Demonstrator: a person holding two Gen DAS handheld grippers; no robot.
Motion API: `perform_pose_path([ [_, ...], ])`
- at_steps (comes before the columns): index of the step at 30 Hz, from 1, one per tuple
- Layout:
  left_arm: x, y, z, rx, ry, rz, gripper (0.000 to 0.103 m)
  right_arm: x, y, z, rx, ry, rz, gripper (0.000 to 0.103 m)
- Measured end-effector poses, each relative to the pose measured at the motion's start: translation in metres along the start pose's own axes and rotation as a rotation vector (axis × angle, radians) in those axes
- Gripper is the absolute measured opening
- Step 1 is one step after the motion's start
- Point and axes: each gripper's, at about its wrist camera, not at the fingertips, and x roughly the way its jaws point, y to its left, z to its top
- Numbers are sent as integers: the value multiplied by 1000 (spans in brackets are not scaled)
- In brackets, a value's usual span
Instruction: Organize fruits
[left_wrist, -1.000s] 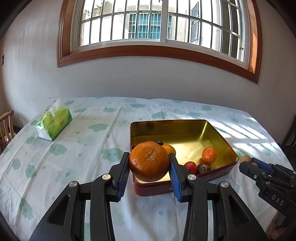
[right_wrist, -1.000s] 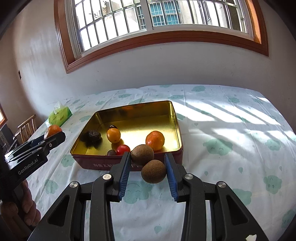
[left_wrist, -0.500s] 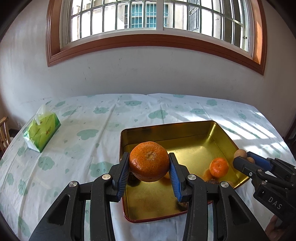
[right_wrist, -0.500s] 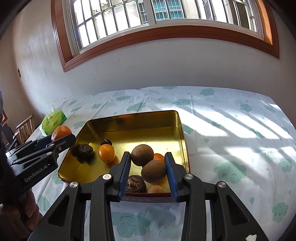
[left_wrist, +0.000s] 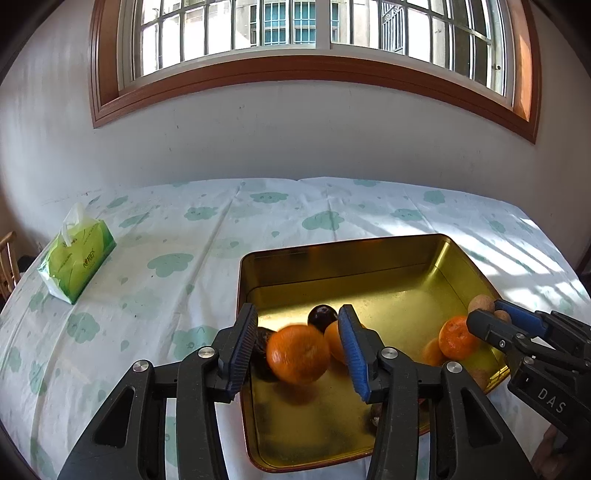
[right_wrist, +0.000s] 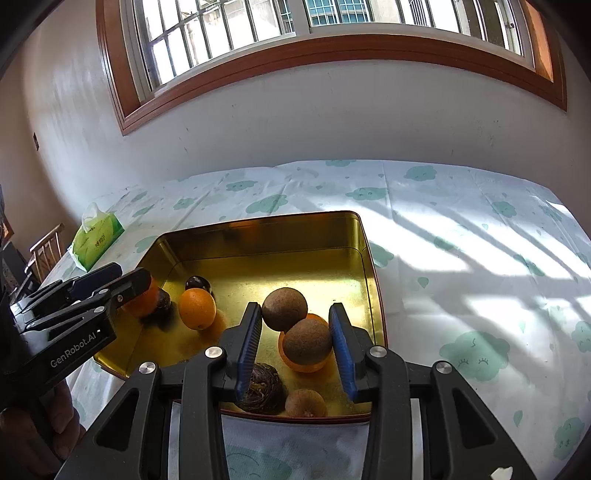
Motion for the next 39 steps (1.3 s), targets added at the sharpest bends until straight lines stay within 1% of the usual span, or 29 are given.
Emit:
perform_pose_path([
  [2, -1, -1, 1, 5, -14, 9, 58, 1, 0, 0, -1, -5, 3, 36],
  [6, -2, -1, 2, 12, -29, 10, 63, 2, 1, 2, -6, -9, 0, 37],
  [8, -1, -1, 2, 12, -32, 12, 66, 1, 1, 2, -4, -16, 4, 42],
  [9, -2, -1, 2, 12, -34, 12, 67, 0, 1, 1, -4, -21, 2, 45],
  [11, -2, -1, 2, 12, -40, 17, 68, -2, 2, 1, -4, -30, 2, 49],
  [14, -2, 0, 2, 5, -39, 16, 68, -6, 3, 1, -5, -39, 2, 50],
  [16, -3, 1, 1, 1, -42, 17, 68, -9, 3, 1, -2, -45, 3, 52],
  [18, -4, 1, 1, -1, -43, 19, 68, -13, 4, 0, 2, -54, 3, 57],
  [23, -9, 2, -2, -5, -51, 19, 68, -23, 8, -5, -4, -67, -2, 58],
  [28, -28, 1, -6, 6, -85, 32, 69, -38, 14, -13, -10, -85, -5, 60],
  [30, -35, 2, -8, 7, -85, 38, 73, -45, 17, -17, -9, -95, -6, 63],
  [31, -39, 2, -10, 4, -84, 38, 79, -49, 18, -19, -8, -102, -5, 63],
  [33, -47, 4, -13, -7, -90, 41, 83, -56, 21, -24, -8, -116, -8, 64],
  [35, -56, 6, -17, -17, -96, 49, 90, -62, 25, -29, -12, -120, -13, 65],
  [39, -74, 9, -27, -15, -114, 64, 90, -74, 32, -40, -15, -130, -12, 66],
])
